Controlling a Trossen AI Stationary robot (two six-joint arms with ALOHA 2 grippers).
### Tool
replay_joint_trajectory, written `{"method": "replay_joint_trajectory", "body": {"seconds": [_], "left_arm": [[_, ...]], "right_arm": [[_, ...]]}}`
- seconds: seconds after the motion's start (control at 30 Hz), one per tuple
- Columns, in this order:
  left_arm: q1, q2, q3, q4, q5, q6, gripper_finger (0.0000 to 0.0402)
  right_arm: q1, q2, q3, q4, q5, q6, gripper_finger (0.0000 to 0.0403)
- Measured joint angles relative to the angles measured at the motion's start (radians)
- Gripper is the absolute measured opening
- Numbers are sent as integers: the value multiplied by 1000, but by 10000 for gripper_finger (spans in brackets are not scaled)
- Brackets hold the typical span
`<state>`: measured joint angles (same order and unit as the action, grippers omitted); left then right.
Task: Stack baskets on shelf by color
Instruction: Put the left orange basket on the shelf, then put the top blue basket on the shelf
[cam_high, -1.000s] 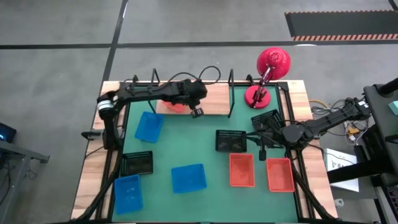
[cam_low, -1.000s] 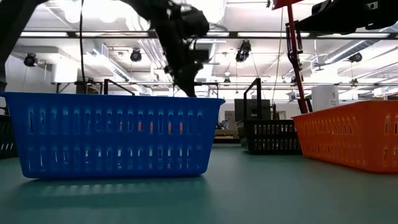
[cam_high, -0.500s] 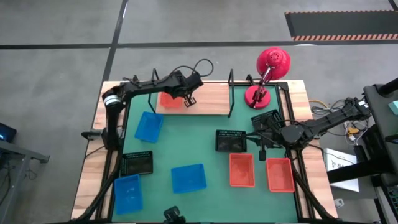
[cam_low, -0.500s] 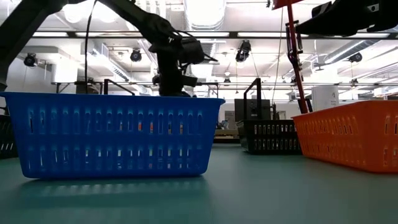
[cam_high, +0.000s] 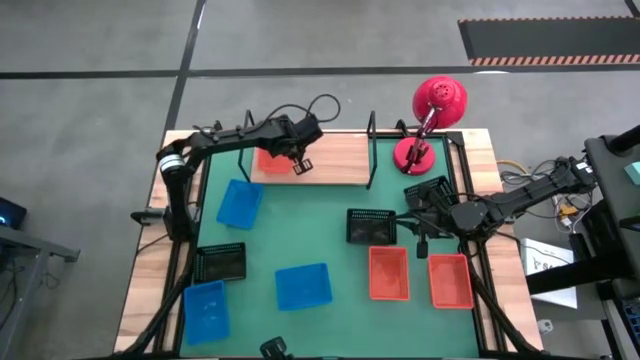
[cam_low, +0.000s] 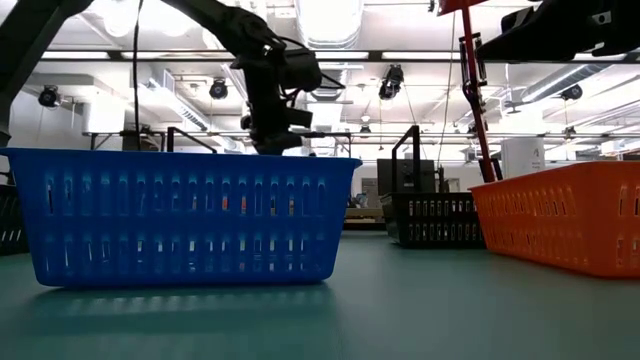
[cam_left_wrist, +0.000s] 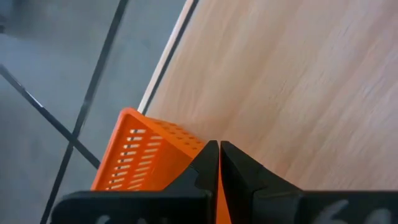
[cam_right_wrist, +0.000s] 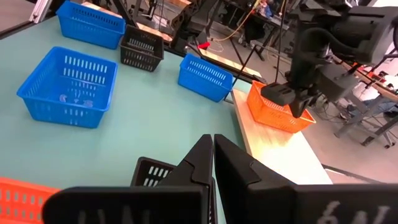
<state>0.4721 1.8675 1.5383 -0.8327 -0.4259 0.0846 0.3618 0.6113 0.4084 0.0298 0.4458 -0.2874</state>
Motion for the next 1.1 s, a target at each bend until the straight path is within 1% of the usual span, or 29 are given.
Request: {"method": "replay_joint_trajectory", "body": {"seconds": [0.2, 0.53, 0.67, 0.77, 0.9, 1.0, 1.1], "left_arm": [[1, 0, -7, -43, 2, -2, 0], [-1, -6, -2, -60, 2, -23, 0], [-2, -19, -2, -101, 2, -29, 0], [-14, -49, -2, -124, 2, -71, 0], [-69, -124, -3, -163, 3, -161, 0], [-145, -189, -6, -202, 10, -284, 0], [-257, -241, -6, -248, 84, -402, 0]], "right_arm": [[0, 0, 0, -3, 0, 0, 9], [0, 0, 0, -3, 1, 0, 9], [0, 0, 0, -3, 1, 0, 9], [0, 0, 0, -4, 1, 0, 9], [0, 0, 0, -3, 1, 0, 9], [0, 0, 0, -4, 1, 0, 9], [0, 0, 0, -4, 1, 0, 9]]}}
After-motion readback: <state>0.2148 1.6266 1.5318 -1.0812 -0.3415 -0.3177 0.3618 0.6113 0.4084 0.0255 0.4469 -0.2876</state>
